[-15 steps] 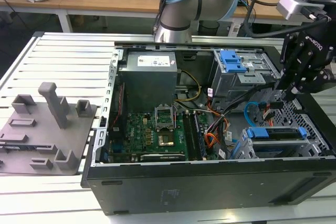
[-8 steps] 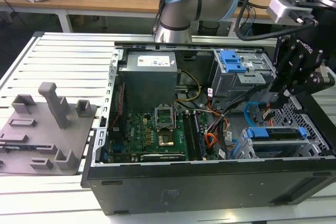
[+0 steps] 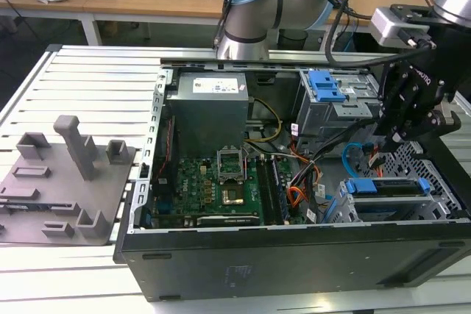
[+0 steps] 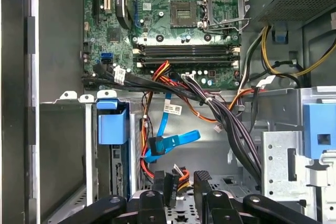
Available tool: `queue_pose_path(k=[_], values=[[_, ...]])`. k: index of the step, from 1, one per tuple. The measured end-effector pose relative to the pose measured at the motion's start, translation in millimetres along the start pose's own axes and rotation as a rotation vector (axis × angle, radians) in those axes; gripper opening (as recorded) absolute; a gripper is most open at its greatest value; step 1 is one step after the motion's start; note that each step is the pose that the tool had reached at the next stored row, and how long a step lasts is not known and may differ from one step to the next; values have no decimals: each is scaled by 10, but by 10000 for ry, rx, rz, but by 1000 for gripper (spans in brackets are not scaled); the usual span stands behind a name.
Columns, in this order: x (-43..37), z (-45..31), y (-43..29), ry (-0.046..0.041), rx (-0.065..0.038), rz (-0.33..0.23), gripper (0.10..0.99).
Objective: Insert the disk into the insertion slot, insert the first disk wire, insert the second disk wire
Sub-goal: 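Insert the first disk wire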
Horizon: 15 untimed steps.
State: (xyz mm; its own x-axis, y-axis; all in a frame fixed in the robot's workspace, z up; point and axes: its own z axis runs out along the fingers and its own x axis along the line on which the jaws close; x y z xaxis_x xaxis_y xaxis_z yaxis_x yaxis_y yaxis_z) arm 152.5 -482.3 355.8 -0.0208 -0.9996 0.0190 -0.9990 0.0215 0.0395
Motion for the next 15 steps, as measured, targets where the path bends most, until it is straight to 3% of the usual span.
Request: queue_pose_path(k=[6,10,15], values=[[-2,94,-4,3,0,0,361],[-2,95,-4,2,0,0,361],[0,28,1,-2,16,0,361]])
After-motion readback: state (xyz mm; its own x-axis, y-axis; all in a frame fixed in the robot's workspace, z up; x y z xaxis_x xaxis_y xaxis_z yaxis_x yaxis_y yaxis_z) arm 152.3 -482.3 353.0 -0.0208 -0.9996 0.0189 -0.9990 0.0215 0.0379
